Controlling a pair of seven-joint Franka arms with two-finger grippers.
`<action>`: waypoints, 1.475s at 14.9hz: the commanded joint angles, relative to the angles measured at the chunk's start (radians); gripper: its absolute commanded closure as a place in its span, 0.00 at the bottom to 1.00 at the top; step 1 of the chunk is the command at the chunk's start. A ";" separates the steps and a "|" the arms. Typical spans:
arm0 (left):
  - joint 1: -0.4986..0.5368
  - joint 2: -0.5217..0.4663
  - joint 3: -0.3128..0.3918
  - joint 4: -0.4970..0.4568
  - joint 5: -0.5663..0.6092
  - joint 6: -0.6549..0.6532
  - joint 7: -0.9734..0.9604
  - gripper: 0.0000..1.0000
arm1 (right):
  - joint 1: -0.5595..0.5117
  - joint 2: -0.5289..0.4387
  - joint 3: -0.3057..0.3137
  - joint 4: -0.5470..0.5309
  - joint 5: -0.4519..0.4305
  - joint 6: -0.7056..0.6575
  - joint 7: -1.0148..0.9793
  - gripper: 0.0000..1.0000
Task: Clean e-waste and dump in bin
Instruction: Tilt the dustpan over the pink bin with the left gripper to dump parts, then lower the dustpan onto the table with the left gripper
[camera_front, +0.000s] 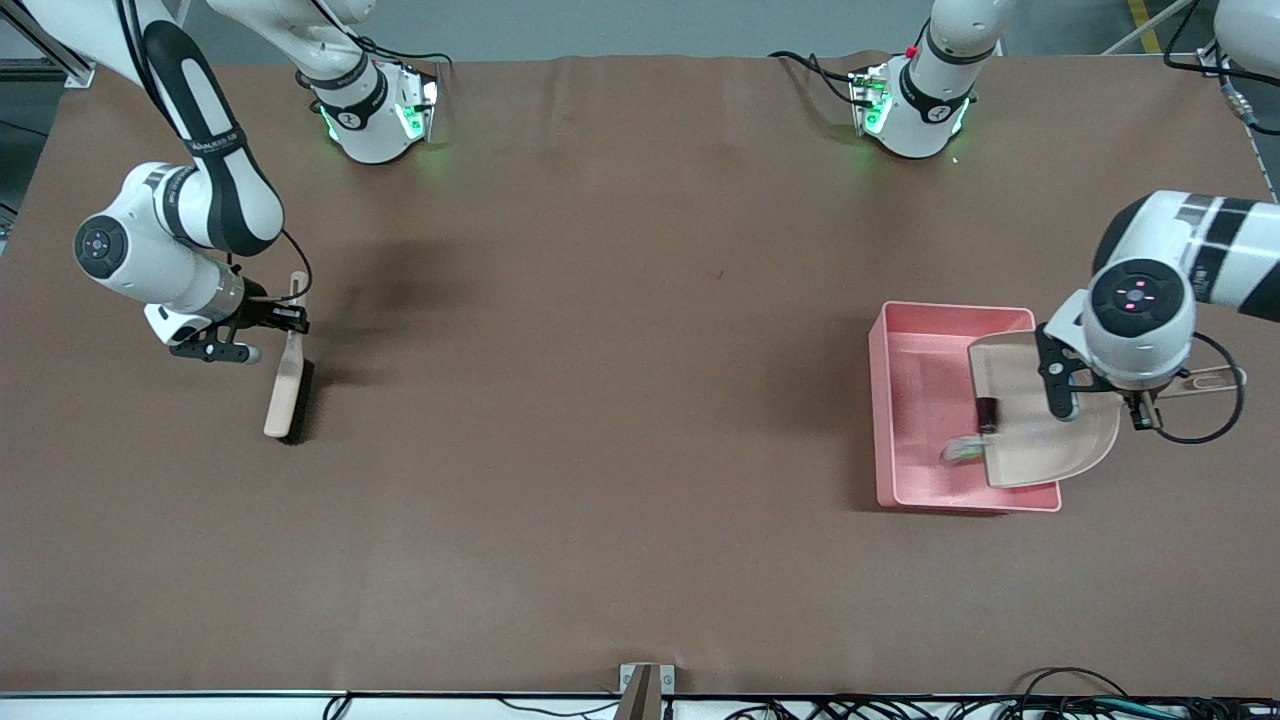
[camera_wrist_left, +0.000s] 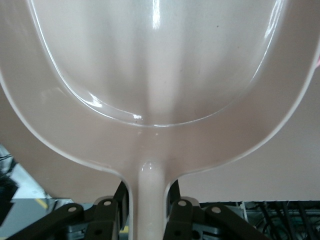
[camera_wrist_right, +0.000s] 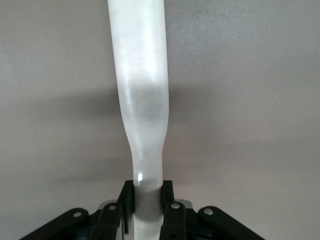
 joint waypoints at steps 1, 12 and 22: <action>-0.023 -0.034 -0.003 -0.001 0.042 -0.014 -0.008 0.89 | -0.020 -0.034 0.016 -0.031 -0.011 0.010 -0.007 0.50; -0.260 -0.018 -0.028 0.223 -0.124 -0.015 -0.132 0.89 | -0.023 -0.037 0.013 0.076 -0.003 -0.132 -0.004 0.00; -0.580 0.218 -0.014 0.265 -0.158 -0.011 -0.426 0.89 | -0.060 -0.022 0.007 0.801 -0.020 -0.743 -0.007 0.00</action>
